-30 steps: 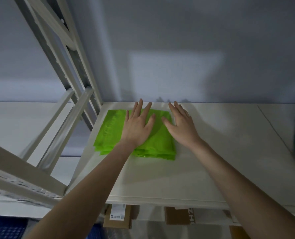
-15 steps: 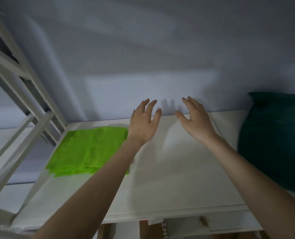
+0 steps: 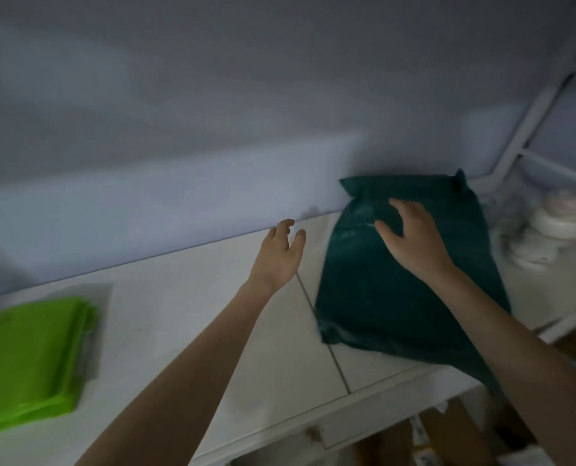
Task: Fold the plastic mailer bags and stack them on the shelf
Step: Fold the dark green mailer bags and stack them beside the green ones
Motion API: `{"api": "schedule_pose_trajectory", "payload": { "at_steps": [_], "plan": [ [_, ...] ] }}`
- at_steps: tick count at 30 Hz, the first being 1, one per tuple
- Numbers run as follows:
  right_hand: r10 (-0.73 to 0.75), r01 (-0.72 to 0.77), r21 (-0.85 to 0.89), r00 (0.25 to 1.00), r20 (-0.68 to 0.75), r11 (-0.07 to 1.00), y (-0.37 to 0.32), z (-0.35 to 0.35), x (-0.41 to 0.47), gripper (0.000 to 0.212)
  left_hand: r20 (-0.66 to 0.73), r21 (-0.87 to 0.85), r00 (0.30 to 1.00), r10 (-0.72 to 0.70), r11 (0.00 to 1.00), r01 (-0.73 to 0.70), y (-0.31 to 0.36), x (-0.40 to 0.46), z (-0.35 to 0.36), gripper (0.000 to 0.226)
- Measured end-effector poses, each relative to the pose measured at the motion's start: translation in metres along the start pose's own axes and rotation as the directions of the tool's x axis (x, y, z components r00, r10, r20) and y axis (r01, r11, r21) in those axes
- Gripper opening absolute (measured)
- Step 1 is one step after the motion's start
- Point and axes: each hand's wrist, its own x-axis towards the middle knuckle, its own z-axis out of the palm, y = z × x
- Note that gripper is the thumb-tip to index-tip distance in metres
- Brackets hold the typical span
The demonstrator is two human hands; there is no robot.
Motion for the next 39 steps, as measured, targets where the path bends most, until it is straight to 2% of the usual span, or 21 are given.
{"api": "schedule_pose_trajectory", "payload": {
  "at_steps": [6,13,16,18,21,24,27,31,33,37,39],
  "plan": [
    [0.229,-0.228,-0.032,0.973,0.027,0.973,0.087,-0.026,-0.002,0.057,0.131,0.096,0.991,-0.035,0.995,0.022,0.021,0.021,0.076,0.051],
    [0.383,-0.385,0.013,0.921,0.075,0.923,0.145,-0.038,0.001,0.065,0.194,0.151,0.971,-0.138,0.982,0.109,0.014,0.054,0.112,0.063],
    [0.404,-0.409,0.109,0.913,0.065,0.906,0.158,-0.040,0.012,0.071,0.172,0.098,0.976,-0.135,0.988,0.119,0.015,0.070,0.120,0.061],
    [0.417,-0.422,0.118,0.907,0.066,0.899,0.162,-0.040,0.018,0.068,0.154,0.070,0.976,-0.157,0.987,0.147,0.016,0.080,0.124,0.061],
    [0.418,-0.425,0.149,0.905,0.079,0.893,0.165,-0.038,0.028,0.068,0.143,0.045,0.965,-0.219,0.976,0.215,0.019,0.093,0.127,0.073],
    [0.428,-0.432,0.194,0.902,0.065,0.881,0.173,-0.034,0.039,0.068,0.102,0.011,0.959,-0.266,0.964,0.266,0.019,0.105,0.128,0.076],
    [0.452,-0.454,0.287,0.889,0.080,0.843,0.168,-0.031,0.048,0.049,0.102,-0.043,0.943,-0.316,0.946,0.322,0.022,0.113,0.126,0.071],
    [0.490,-0.486,0.398,0.866,0.102,0.778,0.162,-0.029,0.058,0.058,0.158,-0.201,0.897,-0.413,0.876,0.439,0.033,0.115,0.121,0.058],
    [0.487,-0.488,0.408,0.866,0.114,0.772,0.155,-0.030,0.060,0.055,0.196,-0.264,0.876,-0.440,0.837,0.480,0.040,0.113,0.119,0.057],
    [0.435,-0.428,0.441,0.896,0.092,0.789,0.144,-0.031,0.061,0.028,0.200,-0.412,0.921,-0.334,0.824,0.389,0.051,0.105,0.109,0.028],
    [0.399,-0.392,0.453,0.913,0.085,0.801,0.138,-0.034,0.059,0.018,0.193,-0.466,0.942,-0.273,0.820,0.333,0.052,0.101,0.099,0.023]
  ]
}}
